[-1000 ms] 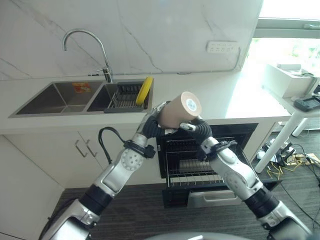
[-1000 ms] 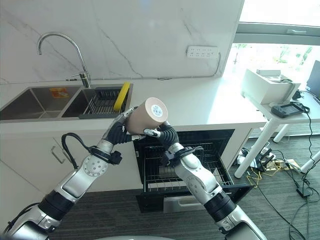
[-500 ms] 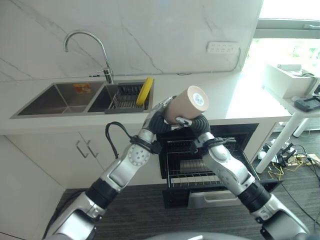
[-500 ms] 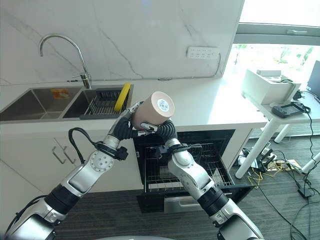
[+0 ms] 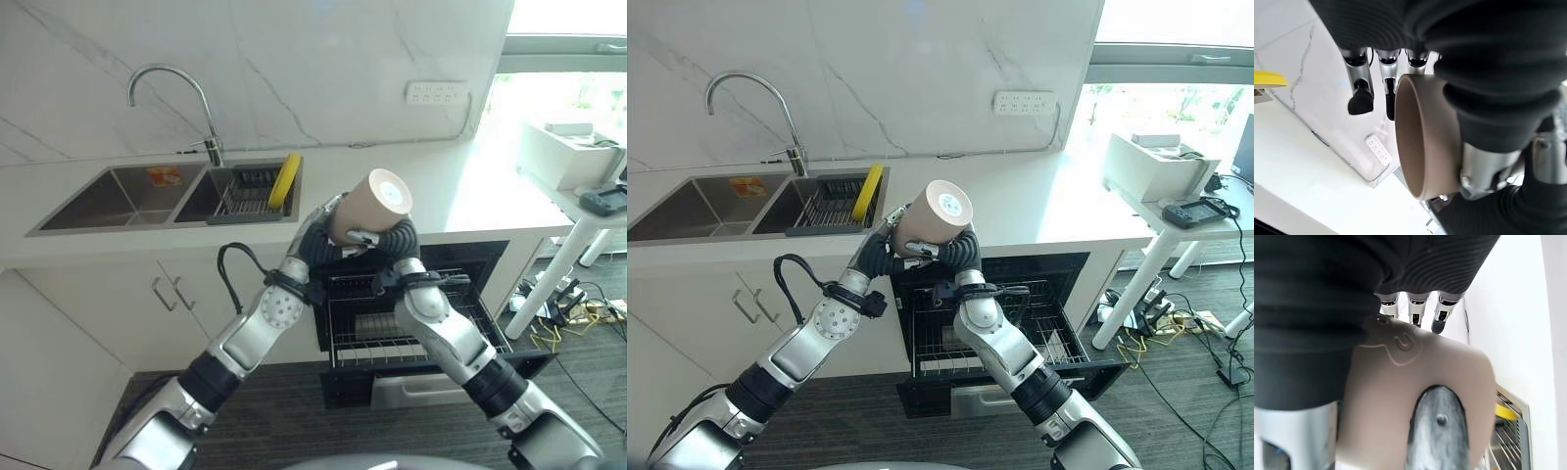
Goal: Place the dishes in the dishwasher.
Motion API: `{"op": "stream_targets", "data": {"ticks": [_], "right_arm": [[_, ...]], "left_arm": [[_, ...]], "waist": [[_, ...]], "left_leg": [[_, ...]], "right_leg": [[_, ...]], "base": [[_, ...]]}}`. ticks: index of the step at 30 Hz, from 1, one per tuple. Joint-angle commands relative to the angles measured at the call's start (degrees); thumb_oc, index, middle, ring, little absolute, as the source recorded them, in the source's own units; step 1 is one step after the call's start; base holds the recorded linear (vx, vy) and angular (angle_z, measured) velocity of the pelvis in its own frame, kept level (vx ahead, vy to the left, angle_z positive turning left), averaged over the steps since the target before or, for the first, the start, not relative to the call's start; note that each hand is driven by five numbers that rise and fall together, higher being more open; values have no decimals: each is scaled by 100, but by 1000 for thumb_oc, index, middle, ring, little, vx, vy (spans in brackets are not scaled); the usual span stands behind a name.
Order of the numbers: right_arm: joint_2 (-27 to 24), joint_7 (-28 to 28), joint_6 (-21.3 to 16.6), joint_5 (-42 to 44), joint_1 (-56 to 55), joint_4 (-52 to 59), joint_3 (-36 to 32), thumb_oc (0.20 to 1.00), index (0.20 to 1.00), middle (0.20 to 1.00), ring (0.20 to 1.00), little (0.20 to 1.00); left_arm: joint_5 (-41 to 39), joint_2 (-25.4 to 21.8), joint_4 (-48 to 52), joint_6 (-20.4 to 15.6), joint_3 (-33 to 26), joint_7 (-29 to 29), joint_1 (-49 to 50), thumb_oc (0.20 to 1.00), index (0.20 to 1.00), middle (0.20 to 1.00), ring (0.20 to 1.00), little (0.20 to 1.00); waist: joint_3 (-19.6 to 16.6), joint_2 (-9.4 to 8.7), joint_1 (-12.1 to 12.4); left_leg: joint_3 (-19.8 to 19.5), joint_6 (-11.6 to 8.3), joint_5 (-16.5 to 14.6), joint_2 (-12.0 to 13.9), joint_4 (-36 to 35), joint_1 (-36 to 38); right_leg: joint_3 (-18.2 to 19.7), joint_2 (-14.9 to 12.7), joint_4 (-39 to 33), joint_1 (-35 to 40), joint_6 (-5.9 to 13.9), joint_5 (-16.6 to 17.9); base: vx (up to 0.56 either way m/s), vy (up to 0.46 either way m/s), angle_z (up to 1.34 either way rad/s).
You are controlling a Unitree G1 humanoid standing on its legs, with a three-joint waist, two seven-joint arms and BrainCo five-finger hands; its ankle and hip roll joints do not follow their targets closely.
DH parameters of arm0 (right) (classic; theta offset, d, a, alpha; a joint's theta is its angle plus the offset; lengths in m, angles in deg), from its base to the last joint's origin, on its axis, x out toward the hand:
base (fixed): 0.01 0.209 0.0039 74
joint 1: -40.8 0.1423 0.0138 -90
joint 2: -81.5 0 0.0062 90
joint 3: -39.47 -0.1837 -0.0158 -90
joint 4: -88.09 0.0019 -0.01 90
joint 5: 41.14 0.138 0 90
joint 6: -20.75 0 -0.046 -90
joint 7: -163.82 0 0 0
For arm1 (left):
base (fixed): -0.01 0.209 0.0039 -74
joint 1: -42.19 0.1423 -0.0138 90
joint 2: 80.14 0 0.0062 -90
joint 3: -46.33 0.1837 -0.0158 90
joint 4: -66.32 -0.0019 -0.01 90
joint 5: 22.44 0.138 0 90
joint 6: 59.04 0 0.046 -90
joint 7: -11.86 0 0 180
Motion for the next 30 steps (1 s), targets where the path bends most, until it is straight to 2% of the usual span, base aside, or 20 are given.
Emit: {"op": "stream_targets", "data": {"ticks": [1, 8, 12, 16, 18, 19, 22, 27, 30], "right_arm": [[431, -174, -643, -335, 828, 444, -163, 1000, 1000, 1000, 1000, 1000], [423, -207, -774, -553, 888, 545, -84, 1000, 1000, 1000, 1000, 1000], [405, -100, -968, -374, 880, 611, -79, 1000, 1000, 1000, 1000, 1000], [387, 231, -1119, -46, 871, 649, -28, 1000, 1000, 1000, 1000, 1000], [387, 599, -1192, 383, 876, 676, 4, 1000, 1000, 1000, 1000, 1000], [406, 691, -1203, 588, 883, 674, 39, 586, 586, 586, 586, 586], [439, 763, -1384, 521, 921, 618, 72, 200, 200, 200, 200, 200], [438, 606, -1397, 156, 957, 666, 109, 200, 200, 200, 200, 200], [418, 588, -1224, 326, 918, 652, 125, 200, 200, 200, 200, 200]], "left_arm": [[101, -24, -147, -132, 673, 53, -548, 200, 200, 200, 200, 200], [7, 12, -202, -167, 739, 37, -554, 200, 200, 200, 200, 200], [7, -8, -179, -230, 734, 111, -537, 200, 200, 200, 200, 200], [115, -14, -171, -291, 771, 145, -528, 200, 200, 200, 200, 200], [162, -26, -143, -330, 794, 225, -548, 200, 200, 200, 200, 200], [203, -24, -137, -370, 830, 296, -557, 200, 200, 200, 200, 200], [241, -20, -120, -421, 900, 421, -575, 200, 200, 200, 200, 200], [363, -13, -108, -419, 1041, 528, -579, 200, 200, 200, 200, 200], [473, -54, -94, -434, 1083, 552, -561, 200, 200, 200, 200, 200]], "waist": [[172, -147, 136], [177, -152, 172], [172, -154, 195], [171, -160, 203], [155, -161, 212], [152, -167, 223], [143, -173, 237], [136, -179, 237], [148, -180, 232]], "left_leg": [[-188, 5, -405, 226, -10, 149], [-209, 7, -414, 221, -10, 145], [-211, 4, -414, 219, -10, 136], [-199, 0, -411, 230, -10, 135], [-208, 1, -408, 227, -10, 127], [-209, 0, -405, 228, -10, 125], [-221, 2, -406, 230, -10, 117], [-237, 19, -416, 214, -10, 107], [-238, 27, -419, 208, -10, 101]], "right_leg": [[-203, -624, 81, -48, 532, -217], [-244, -633, 83, -42, 531, -219], [-291, -639, 75, -40, 533, -210], [-323, -638, 71, -38, 528, -210], [-338, -638, 75, -44, 528, -209], [-357, -641, 79, -46, 527, -206], [-386, -642, 80, -44, 525, -211], [-367, -634, 78, -48, 523, -217], [-358, -639, 81, -61, 523, -218]], "base": [[0, 0, 0], [0, 0, 0], [0, 0, 0], [0, 0, 0], [0, 0, 0], [0, 0, 0], [0, 0, 0], [14, -4, 4], [0, 0, 0]]}}
